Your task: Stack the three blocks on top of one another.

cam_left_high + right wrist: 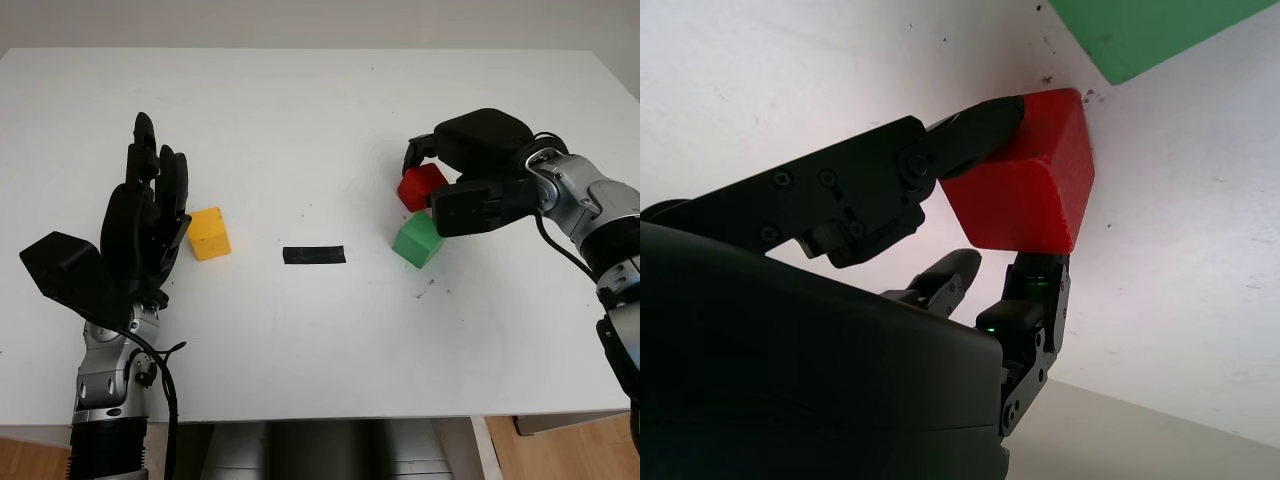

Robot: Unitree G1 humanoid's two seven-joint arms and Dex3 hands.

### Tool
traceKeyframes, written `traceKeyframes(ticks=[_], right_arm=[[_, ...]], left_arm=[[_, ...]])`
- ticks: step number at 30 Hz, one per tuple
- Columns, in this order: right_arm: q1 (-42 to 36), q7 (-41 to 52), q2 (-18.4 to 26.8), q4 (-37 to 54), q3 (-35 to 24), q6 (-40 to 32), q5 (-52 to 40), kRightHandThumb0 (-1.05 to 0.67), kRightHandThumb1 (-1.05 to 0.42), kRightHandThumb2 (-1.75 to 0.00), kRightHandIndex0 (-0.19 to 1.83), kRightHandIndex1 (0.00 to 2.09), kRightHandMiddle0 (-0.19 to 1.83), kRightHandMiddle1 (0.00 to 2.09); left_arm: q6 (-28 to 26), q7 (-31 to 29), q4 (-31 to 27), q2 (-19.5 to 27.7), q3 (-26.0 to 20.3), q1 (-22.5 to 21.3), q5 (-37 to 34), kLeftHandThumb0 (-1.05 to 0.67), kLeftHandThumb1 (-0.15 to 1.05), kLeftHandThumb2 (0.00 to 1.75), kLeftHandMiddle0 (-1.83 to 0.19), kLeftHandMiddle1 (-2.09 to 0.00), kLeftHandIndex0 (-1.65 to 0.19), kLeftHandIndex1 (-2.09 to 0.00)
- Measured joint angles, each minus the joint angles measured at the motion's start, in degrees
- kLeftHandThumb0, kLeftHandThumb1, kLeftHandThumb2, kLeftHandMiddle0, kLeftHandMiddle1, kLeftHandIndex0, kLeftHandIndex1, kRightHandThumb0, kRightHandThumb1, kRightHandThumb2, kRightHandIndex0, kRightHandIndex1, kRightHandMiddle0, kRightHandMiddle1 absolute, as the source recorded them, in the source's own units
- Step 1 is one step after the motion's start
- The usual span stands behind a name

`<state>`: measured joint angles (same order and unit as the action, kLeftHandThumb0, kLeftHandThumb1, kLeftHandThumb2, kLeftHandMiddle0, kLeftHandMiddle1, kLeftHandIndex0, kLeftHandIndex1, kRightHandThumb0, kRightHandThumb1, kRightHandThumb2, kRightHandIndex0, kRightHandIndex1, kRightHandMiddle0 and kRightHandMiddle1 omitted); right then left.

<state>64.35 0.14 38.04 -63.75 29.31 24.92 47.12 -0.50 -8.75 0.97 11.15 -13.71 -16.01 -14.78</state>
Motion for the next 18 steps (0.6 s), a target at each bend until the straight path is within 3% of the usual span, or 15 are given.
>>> traceKeyframes(ticks=[4, 10, 18], right_arm=[[0.02, 0.1, 0.01, 0.03, -0.29, -1.29, -0.41, -0.27, -0.91, -0.06, 0.53, 0.06, 0.62, 0.8], [0.11, 1.82, 0.1, 3.05, -4.01, 1.02, -5.68, -0.3, -0.9, -0.05, 0.47, 0.05, 0.49, 1.2], [2.22, 14.03, -0.22, 11.35, -9.31, 4.26, -15.84, -0.32, -0.9, -0.06, 0.46, 0.05, 0.48, 1.3]], left_arm=[[0.03, 0.04, 0.0, -0.03, 0.02, 0.0, 0.03, -0.72, 1.05, 0.42, 0.19, 0.0, 0.19, 0.0], [-0.19, 0.93, -0.13, -0.58, 0.44, 0.0, 0.07, -0.72, 1.05, 0.41, 0.19, 0.0, 0.19, 0.0], [-0.78, 2.75, -0.27, -1.8, 1.23, 0.01, 0.75, -0.71, 1.05, 0.4, 0.19, 0.0, 0.19, 0.0]])
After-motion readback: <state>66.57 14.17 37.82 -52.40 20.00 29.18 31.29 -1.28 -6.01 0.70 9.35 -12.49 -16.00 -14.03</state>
